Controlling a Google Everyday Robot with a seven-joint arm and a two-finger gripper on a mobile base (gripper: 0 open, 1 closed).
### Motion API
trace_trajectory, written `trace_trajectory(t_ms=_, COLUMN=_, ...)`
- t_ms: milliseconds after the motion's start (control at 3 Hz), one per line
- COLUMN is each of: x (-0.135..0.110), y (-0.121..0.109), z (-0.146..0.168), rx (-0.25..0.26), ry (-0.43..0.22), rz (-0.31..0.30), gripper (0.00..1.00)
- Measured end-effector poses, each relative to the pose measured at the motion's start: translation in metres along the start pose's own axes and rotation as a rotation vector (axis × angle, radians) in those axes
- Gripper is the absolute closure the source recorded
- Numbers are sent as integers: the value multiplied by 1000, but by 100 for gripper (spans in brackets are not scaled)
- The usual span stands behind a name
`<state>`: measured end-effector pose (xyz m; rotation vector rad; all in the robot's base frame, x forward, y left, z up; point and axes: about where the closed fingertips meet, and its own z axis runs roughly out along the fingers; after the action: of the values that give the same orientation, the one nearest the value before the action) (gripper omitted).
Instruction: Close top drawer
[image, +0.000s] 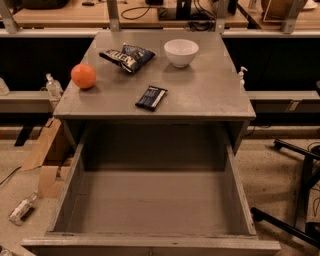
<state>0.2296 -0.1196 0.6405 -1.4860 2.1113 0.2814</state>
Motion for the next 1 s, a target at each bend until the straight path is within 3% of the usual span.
trace_trajectory(t_ms=667, x=-6, y=-43, z=67, rx=-18, ry=-77, rz=-41, gripper=100)
trace_trajectory(t_ms=1000, x=-6, y=-43, z=67, rx=-18, ry=-77, rz=-41, gripper=100)
